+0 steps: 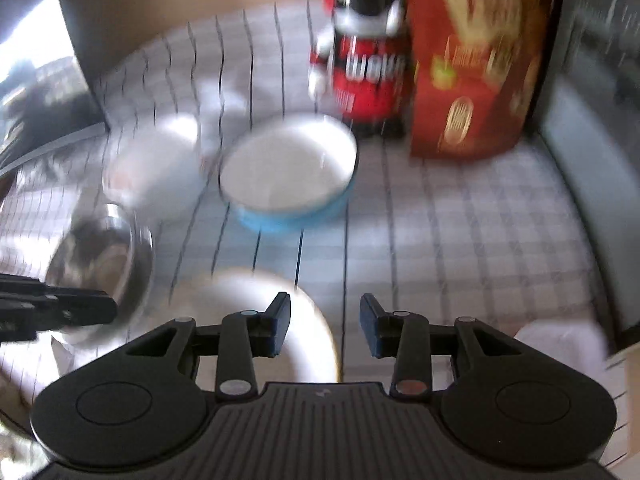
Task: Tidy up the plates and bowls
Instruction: 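Return both grippers to the blue bowl rim and grip it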
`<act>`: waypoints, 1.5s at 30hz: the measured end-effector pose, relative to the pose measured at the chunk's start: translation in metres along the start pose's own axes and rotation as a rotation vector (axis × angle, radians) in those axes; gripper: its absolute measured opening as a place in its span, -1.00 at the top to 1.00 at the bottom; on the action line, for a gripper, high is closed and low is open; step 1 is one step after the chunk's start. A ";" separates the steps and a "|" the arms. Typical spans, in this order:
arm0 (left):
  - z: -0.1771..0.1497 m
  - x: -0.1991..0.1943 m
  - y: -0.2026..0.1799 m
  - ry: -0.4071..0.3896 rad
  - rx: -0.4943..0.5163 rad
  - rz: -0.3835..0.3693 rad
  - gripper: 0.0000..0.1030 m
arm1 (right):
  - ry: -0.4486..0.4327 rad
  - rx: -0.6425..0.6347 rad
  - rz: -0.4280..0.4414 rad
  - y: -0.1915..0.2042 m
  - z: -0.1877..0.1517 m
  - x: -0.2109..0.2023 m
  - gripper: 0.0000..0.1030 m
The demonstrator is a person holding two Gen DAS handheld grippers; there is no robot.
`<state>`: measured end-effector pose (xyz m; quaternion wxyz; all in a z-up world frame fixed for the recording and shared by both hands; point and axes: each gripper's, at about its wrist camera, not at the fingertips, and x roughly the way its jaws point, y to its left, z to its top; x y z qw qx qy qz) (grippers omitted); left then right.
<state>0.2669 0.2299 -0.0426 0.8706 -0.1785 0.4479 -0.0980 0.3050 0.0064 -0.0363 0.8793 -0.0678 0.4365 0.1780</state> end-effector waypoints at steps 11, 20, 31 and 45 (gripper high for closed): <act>0.089 0.067 0.006 -0.028 -0.039 0.092 0.59 | -0.009 -0.171 -0.067 -0.010 0.089 0.039 -0.18; 0.092 0.142 0.020 0.021 -0.120 0.231 0.58 | 0.100 0.029 0.070 -0.058 0.096 0.133 -0.29; 0.084 0.168 0.024 0.037 -0.182 0.221 0.48 | 0.292 0.095 0.170 -0.035 0.088 0.192 0.27; 0.064 0.172 0.037 0.157 -0.243 0.154 0.49 | 0.279 0.099 0.225 -0.040 0.075 0.178 0.29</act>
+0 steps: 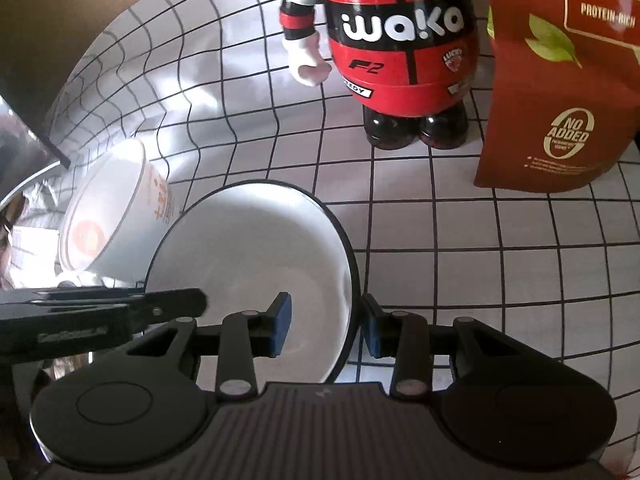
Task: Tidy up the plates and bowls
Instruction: 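Return both grippers to the blue bowl rim and grip it, then carry the blue bowl with both grippers and lower it onto the yellow-rimmed plate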
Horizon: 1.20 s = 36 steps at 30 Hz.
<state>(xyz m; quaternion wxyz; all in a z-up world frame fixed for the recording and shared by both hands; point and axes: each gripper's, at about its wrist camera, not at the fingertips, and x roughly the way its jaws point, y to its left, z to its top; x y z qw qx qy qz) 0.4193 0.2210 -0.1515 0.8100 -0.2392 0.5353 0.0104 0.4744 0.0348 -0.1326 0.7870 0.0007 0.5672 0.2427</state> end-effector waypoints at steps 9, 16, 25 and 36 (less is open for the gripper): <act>0.005 0.024 -0.004 0.039 -0.004 0.024 0.47 | 0.056 0.067 0.029 -0.008 -0.001 0.023 0.26; 0.007 0.025 -0.003 0.062 -0.028 0.017 0.47 | 0.037 0.049 0.008 -0.004 -0.002 0.019 0.27; -0.001 -0.041 -0.028 -0.054 0.044 -0.037 0.46 | -0.129 0.001 -0.008 0.021 -0.004 -0.050 0.26; -0.048 -0.090 -0.032 0.067 0.103 -0.129 0.44 | -0.080 0.018 0.015 0.041 -0.058 -0.110 0.26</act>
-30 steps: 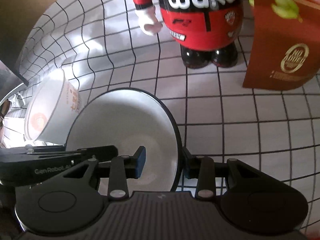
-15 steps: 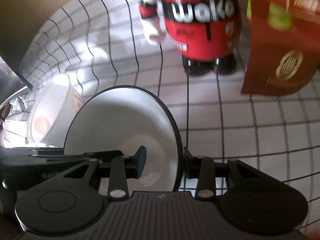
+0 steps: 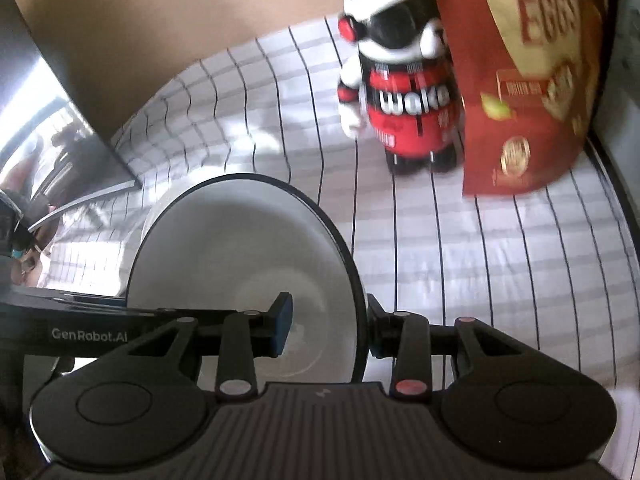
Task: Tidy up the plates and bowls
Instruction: 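Carry the blue bowl with both grippers and lower it onto the yellow-rimmed plate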
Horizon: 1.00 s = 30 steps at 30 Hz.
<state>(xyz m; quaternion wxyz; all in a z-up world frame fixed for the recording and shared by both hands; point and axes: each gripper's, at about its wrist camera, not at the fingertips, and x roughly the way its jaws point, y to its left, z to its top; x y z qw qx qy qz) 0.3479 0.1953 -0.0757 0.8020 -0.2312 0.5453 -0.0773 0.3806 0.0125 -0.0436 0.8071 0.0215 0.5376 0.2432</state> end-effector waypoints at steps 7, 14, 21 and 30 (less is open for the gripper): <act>-0.040 0.021 0.016 0.097 -0.002 0.022 0.44 | 0.109 0.028 -0.040 0.003 -0.051 0.016 0.26; -0.057 0.031 0.027 0.123 0.014 0.038 0.45 | 0.127 0.053 -0.059 0.006 -0.072 0.022 0.26; -0.065 0.028 0.033 0.124 0.005 0.046 0.48 | 0.156 0.039 -0.093 0.009 -0.081 0.031 0.25; -0.063 0.021 0.033 0.125 0.019 0.048 0.50 | 0.149 0.034 -0.079 0.005 -0.080 0.026 0.25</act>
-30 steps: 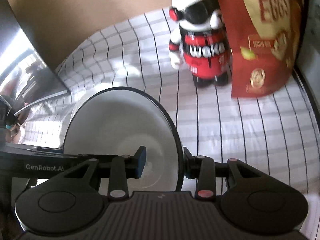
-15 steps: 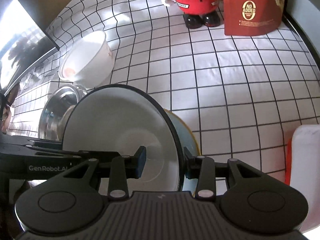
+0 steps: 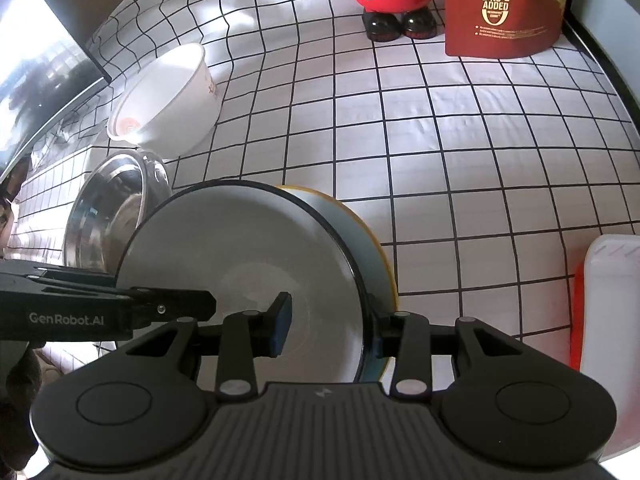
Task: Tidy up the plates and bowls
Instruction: 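Carry the blue bowl with both grippers and lower it onto the yellow-rimmed plate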
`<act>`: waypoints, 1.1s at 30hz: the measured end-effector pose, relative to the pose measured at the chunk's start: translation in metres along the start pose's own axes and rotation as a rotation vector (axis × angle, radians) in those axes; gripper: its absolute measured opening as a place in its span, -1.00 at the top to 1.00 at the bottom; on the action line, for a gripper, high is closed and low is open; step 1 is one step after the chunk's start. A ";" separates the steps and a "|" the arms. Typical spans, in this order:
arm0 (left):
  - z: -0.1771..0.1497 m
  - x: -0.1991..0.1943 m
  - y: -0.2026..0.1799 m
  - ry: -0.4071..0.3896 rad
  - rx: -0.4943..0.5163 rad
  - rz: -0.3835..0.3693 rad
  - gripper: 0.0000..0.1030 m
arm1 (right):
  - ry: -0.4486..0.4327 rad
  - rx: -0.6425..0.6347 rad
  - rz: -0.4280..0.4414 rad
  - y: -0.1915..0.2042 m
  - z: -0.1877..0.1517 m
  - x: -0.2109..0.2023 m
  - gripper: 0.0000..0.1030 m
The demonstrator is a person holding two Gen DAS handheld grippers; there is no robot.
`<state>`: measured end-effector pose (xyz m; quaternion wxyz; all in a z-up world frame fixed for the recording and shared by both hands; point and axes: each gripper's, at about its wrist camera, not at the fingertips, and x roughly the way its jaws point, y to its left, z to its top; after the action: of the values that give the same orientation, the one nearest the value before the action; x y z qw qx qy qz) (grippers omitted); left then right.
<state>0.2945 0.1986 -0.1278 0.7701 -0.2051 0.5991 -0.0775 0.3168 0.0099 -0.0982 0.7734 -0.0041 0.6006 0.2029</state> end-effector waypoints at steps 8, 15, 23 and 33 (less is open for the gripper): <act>0.002 -0.017 -0.002 -0.029 0.049 0.022 0.56 | -0.041 -0.009 -0.002 -0.002 0.000 -0.012 0.24; 0.008 -0.027 -0.014 -0.110 0.165 0.116 0.60 | -0.079 -0.043 -0.020 0.000 0.000 -0.017 0.24; 0.017 -0.012 -0.014 -0.099 0.201 0.151 0.46 | -0.171 -0.078 -0.134 -0.003 -0.008 -0.021 0.21; 0.023 -0.008 -0.032 -0.115 0.330 0.222 0.30 | -0.041 0.083 0.016 -0.032 -0.019 0.005 0.17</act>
<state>0.3184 0.1782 -0.1031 0.8299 -0.0131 0.5524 -0.0774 0.3104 -0.0225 -0.1160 0.7833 0.0370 0.5926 0.1841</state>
